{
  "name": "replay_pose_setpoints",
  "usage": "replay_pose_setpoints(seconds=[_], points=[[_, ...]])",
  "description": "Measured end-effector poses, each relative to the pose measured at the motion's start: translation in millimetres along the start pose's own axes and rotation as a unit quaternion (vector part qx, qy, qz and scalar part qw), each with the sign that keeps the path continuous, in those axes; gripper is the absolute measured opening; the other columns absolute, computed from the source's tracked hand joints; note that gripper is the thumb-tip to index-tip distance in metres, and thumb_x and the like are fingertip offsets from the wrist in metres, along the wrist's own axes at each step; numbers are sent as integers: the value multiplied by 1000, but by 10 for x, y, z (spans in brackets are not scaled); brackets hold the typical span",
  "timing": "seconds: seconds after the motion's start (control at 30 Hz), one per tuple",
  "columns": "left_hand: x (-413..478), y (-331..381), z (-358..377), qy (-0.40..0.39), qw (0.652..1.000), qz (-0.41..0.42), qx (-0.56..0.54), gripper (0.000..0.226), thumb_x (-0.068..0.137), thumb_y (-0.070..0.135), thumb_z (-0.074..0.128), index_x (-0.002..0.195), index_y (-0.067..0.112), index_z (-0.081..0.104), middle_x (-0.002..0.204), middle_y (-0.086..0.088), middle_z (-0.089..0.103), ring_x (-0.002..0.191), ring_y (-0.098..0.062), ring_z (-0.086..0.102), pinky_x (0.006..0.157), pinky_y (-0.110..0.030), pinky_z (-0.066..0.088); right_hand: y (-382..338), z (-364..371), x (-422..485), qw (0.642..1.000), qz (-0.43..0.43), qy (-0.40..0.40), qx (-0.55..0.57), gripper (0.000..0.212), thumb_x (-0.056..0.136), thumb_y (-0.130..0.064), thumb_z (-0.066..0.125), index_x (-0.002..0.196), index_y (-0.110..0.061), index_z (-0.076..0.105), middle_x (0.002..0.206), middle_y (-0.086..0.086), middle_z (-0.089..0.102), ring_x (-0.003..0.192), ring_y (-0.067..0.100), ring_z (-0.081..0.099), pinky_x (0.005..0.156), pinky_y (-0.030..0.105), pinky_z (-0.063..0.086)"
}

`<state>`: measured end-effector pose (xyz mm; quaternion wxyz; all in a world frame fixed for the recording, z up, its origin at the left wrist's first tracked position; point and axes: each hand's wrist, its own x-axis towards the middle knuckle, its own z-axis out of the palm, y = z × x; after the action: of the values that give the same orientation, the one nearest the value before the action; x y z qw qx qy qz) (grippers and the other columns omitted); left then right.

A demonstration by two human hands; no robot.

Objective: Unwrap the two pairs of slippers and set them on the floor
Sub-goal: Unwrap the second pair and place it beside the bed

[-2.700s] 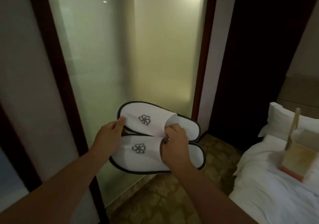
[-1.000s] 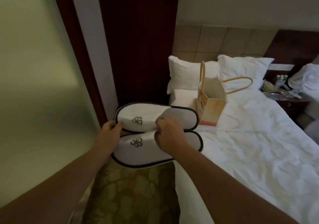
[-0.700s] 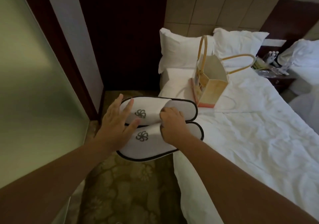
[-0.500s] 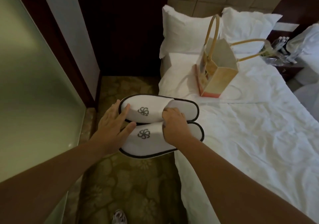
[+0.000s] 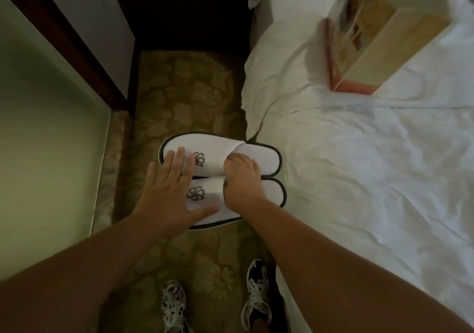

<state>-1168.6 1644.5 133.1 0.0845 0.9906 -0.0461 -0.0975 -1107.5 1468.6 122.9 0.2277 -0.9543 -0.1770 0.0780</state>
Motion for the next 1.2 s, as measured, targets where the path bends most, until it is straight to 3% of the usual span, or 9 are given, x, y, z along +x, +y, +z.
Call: replay_pose_setpoints(seconds=[0.17,0.3,0.47,0.63,0.73,0.87,0.97,1.07,1.2], points=[[265,-88,826,-41,999,-13,14,124,62,94,29,152,20,-10,162,-9,-6,148,-31,1,113,-60,12,506,741,186,997,13,-70,29,49,81,-10,51,129,-11,52,142,7,48,137,25,30,117,54,13],[482,-260,1604,-88,995,-18,31,130,57,95,34,152,18,-8,161,-11,-5,147,-32,1,111,-63,19,894,1460,325,993,15,-112,46,52,81,-8,50,133,-11,48,149,7,39,143,24,21,118,57,6],[813,-378,2682,-126,991,-16,44,129,57,98,21,153,14,4,160,-16,8,145,-36,13,105,-65,28,1481,2462,402,991,43,-115,61,55,78,-7,49,132,-11,47,150,8,36,144,25,16,117,61,1],[1077,-372,3691,-136,990,-37,-8,127,54,94,34,150,27,-15,160,-6,-16,147,-28,-5,112,-61,16,2153,3345,443,990,66,-98,75,51,73,-5,44,123,-5,53,145,13,42,142,27,21,113,63,3],[1192,-449,4202,-138,990,-33,-11,123,59,90,37,146,30,-26,158,-6,-22,146,-28,-9,113,-59,12,2581,3763,579,992,58,-103,41,52,76,-3,47,128,-5,53,145,13,43,141,28,25,113,63,8],[1291,-598,4710,-136,990,-35,-1,116,69,84,37,132,33,-46,149,-2,-41,138,-19,-34,116,-54,-4,3067,4173,766,988,71,-131,25,54,82,-4,49,136,0,46,152,18,34,142,32,25,117,50,17],[1349,-710,4973,-133,990,-34,-2,103,74,82,28,125,37,-50,146,-1,-44,136,-17,-35,116,-52,-4,3308,4466,832,985,95,-144,4,53,86,-6,47,139,-4,43,152,13,33,139,32,29,116,41,23],[1324,-814,5160,-141,990,-28,-1,94,70,84,10,131,36,-45,146,-1,-45,137,-18,-35,116,-50,-5,3485,4715,788,981,132,-145,5,56,86,-5,45,142,-6,39,152,12,33,137,35,31,113,45,28],[1249,-872,5326,-159,987,-25,11,89,74,81,9,135,36,-38,150,-1,-39,137,-18,-35,117,-49,-6,3617,4949,699,982,116,-151,8,55,86,1,44,141,-4,40,151,14,35,138,32,32,113,47,28]])
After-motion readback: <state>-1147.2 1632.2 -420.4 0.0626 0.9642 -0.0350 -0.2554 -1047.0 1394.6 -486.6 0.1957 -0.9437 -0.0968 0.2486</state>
